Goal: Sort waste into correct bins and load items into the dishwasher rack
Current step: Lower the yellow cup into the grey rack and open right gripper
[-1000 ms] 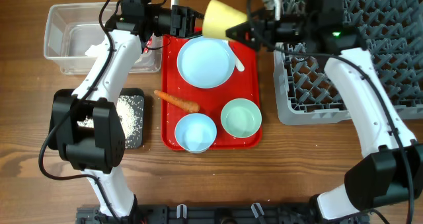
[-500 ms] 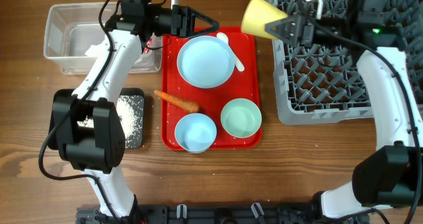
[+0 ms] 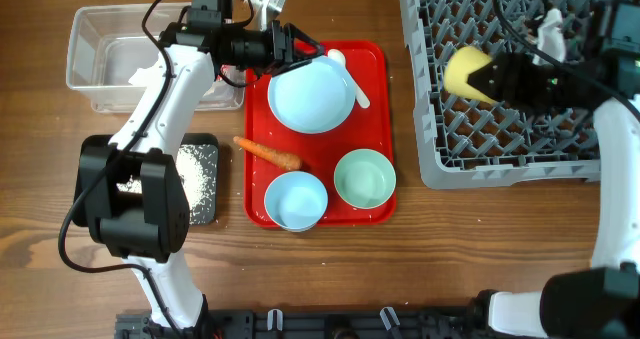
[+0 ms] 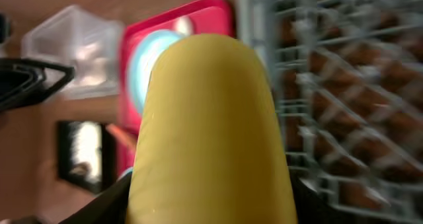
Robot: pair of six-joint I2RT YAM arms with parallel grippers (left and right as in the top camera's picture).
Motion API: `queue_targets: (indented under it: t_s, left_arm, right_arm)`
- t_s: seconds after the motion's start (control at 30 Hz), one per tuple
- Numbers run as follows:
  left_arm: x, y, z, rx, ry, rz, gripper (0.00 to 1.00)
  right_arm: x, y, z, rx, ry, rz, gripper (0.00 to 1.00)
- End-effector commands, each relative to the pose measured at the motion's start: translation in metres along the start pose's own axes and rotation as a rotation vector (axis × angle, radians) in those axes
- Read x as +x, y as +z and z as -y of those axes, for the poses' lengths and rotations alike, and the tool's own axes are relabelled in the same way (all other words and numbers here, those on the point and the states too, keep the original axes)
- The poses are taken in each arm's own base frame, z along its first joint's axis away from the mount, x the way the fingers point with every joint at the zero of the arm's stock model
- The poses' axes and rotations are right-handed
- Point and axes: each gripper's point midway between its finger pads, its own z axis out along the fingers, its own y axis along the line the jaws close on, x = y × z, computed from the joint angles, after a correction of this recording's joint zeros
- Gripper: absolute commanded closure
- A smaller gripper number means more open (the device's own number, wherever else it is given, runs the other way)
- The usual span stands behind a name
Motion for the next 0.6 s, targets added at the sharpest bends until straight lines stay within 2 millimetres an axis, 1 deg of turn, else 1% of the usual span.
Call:
queue_targets:
  t_s: [0.0,0.07,0.17,0.3,0.43,0.5,0.57]
  left_arm:
    - [-0.007,-0.006,-0.026,-0.224,0.013,0.065,0.53]
    - [-0.005,-0.008,-0.037,-0.286,-0.005,0.07,0.54]
    - [-0.001,-0.014,-0.055,-0.388,-0.034,0.072,0.53]
    - [0.004,-0.023,-0.075,-0.507,-0.047,0.07,0.54]
    - [0.006,-0.031,-0.088,-0.595,-0.06,0.077,0.54]
    - [0.008,-0.033,-0.09,-0.607,-0.05,0.067,0.54]
    - [0.01,-0.033,-0.09,-0.61,-0.054,0.059,0.54]
  right_arm:
    - [0.004,-0.024,0.03,0.248,0.038,0.022,0.48]
    - [0.012,-0.025,0.036,0.283,0.059,-0.009,0.48]
    - [0.024,-0.025,0.041,0.318,0.074,-0.057,0.48]
    - [0.035,-0.026,0.049,0.436,0.099,-0.092,0.48]
    - [0.04,-0.016,0.042,0.47,0.07,-0.128,0.48]
    - [0.044,-0.006,0.037,0.482,0.056,-0.162,0.47]
    - [0.049,0.001,0.037,0.513,0.046,-0.195,0.47]
